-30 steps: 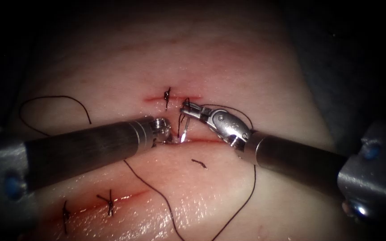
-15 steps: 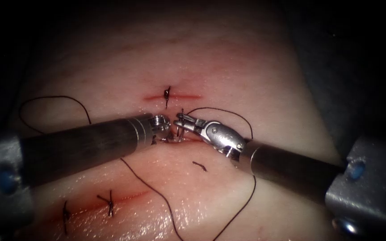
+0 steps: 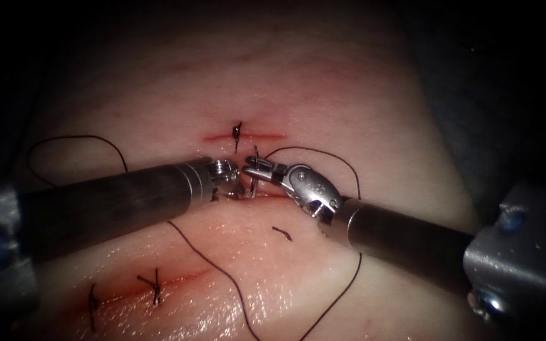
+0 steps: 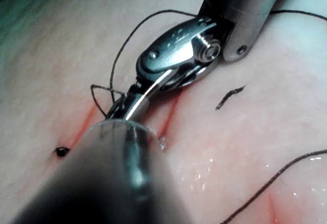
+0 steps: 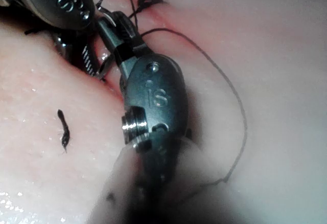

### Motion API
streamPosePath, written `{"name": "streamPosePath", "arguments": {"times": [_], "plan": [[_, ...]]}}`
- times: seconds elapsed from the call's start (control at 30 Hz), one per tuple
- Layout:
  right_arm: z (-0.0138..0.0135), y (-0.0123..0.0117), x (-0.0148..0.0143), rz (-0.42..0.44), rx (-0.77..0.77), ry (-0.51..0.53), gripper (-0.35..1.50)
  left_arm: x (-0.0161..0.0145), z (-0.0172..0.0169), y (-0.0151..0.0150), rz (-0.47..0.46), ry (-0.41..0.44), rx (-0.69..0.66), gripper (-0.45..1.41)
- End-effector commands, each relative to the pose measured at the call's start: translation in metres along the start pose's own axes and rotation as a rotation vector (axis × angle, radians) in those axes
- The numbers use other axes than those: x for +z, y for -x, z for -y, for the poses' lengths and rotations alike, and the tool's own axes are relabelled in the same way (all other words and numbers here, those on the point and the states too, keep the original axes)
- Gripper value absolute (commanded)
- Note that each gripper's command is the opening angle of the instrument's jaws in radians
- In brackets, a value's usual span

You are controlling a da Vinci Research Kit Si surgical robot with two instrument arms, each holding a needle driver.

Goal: Wound Closure
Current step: With the right needle driver throw the needle through the bottom of the cut.

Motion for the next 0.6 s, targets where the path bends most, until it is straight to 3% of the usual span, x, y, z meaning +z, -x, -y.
{"name": "streamPosePath", "arguments": {"times": [0.03,0.2,0.3,0.43,0.6], "plan": [[-0.0005,0.0000,0.0013,-0.004,0.029,-0.002,-0.35,0.0001,0.0004,-0.0006,-0.010,-0.010,-0.002,0.17],[-0.0010,0.0001,0.0017,0.017,0.099,0.002,-0.35,-0.0017,-0.0002,-0.0013,-0.061,-0.065,-0.027,0.22],[-0.0011,0.0001,0.0017,0.028,0.139,0.004,-0.35,-0.0044,-0.0011,-0.0020,-0.098,-0.130,-0.051,0.29],[-0.0012,0.0004,0.0016,0.034,0.183,0.009,-0.35,-0.0065,-0.0033,-0.0029,-0.119,-0.202,-0.048,0.24],[-0.0013,0.0008,0.0012,0.050,0.213,0.024,-0.35,-0.0068,-0.0079,-0.0041,-0.156,-0.256,-0.023,0.12]]}}
